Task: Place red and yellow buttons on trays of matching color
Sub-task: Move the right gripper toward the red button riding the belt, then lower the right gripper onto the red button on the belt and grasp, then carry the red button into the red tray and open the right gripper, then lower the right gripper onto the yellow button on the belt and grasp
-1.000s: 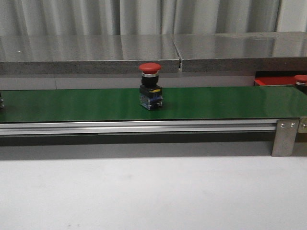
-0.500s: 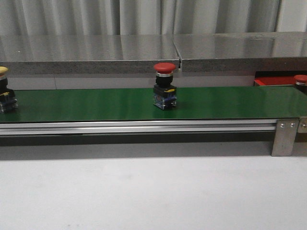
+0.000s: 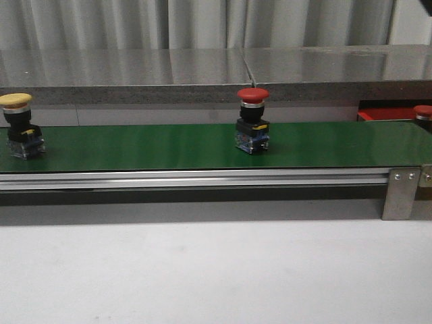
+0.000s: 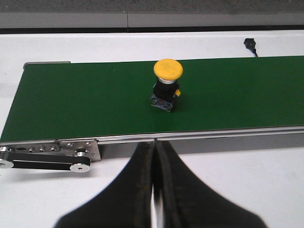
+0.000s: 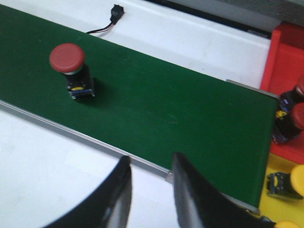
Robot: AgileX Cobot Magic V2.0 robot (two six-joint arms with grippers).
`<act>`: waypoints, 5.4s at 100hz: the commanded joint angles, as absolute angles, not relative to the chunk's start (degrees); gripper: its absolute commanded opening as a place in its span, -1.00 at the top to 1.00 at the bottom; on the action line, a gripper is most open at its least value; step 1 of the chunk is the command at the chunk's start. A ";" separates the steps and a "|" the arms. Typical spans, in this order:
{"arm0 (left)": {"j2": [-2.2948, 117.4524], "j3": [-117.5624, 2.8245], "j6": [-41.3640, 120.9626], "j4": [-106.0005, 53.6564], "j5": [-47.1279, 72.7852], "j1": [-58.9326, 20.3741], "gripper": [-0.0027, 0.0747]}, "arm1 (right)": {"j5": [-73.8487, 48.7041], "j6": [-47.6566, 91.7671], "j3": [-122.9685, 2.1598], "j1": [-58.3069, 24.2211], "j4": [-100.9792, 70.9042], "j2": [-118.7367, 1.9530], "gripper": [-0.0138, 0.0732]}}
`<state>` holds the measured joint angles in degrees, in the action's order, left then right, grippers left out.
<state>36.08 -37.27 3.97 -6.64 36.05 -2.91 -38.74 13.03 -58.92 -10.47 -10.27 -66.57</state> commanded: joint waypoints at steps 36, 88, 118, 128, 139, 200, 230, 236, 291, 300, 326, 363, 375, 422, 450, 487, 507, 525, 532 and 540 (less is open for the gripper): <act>36.11 -38.85 4.04 -7.49 32.50 -3.31 0.98 | -55.37 13.33 -82.76 -13.68 -12.50 -87.15 -0.61; 36.11 -38.85 4.04 -7.49 32.50 -3.31 0.98 | -61.24 13.38 -97.48 -14.75 -12.72 -103.09 -0.61; 36.11 -38.85 4.04 -7.49 32.50 -3.31 0.98 | -58.19 13.38 -97.45 -14.75 -10.43 -105.73 -0.10; 36.11 -38.85 4.04 -7.49 32.50 -3.31 0.98 | -57.66 13.38 -97.45 -14.75 -10.43 -105.73 0.26; 36.11 -38.85 4.04 -7.49 32.50 -3.31 0.98 | -56.55 13.38 -97.45 -14.75 -10.43 -105.73 0.42; 36.11 -38.85 4.04 -7.49 32.50 -3.31 0.98 | -53.38 12.87 -97.45 -2.00 -10.48 -97.13 0.42; 36.11 -38.85 4.04 -7.49 32.50 -3.31 0.98 | -53.65 12.44 -97.38 10.44 -10.48 -97.00 0.42; 36.11 -38.85 4.04 -7.49 32.50 -3.31 0.98 | -53.44 12.44 -97.38 13.05 -10.48 -97.23 0.42; 36.11 -38.85 4.04 -7.49 32.50 -3.31 0.98 | -49.08 6.86 -97.44 21.90 -10.48 -107.20 0.49; 36.11 -38.85 4.04 -7.49 32.50 -3.31 0.98 | -47.57 6.86 -97.44 21.90 -10.53 -109.27 0.49; 36.11 -38.85 4.04 -7.49 32.27 -3.31 0.98 | -46.32 6.86 -101.14 21.90 -11.59 -113.98 0.49; 36.11 -38.85 4.04 -7.49 32.18 -3.31 0.98 | -50.76 6.86 -115.26 21.90 -15.75 -123.37 0.49; 36.11 -38.85 4.04 -7.49 32.18 -3.31 0.98 | -50.65 6.86 -117.28 21.90 -16.28 -125.55 0.49; 36.11 -38.85 4.04 -7.49 32.18 -3.31 0.98 | -51.50 6.92 -117.42 21.90 -16.28 -125.63 -0.38; 36.11 -38.85 4.04 -7.49 32.18 -3.31 0.98 | -51.37 8.58 -117.36 21.90 -15.95 -122.14 -0.38; 36.11 -38.85 4.04 -7.49 32.18 -3.31 0.98 | -54.43 11.46 -116.25 19.26 -15.45 -113.79 -0.38; 36.11 -38.85 4.04 -7.49 32.18 -3.31 0.98 | -52.59 11.57 -109.41 15.90 -13.94 -107.51 -0.38; 36.11 -38.85 4.04 -7.49 32.18 -3.31 0.98 | -48.86 12.19 -99.83 12.60 -13.64 -100.22 -0.38; 36.11 -38.85 4.04 -7.49 32.18 -3.31 0.98 | -48.44 12.32 -96.85 11.10 -13.64 -97.77 -0.38; 36.11 -38.85 4.04 -7.49 32.18 -3.31 0.98 | -48.57 12.32 -94.09 8.75 -13.64 -95.33 -0.38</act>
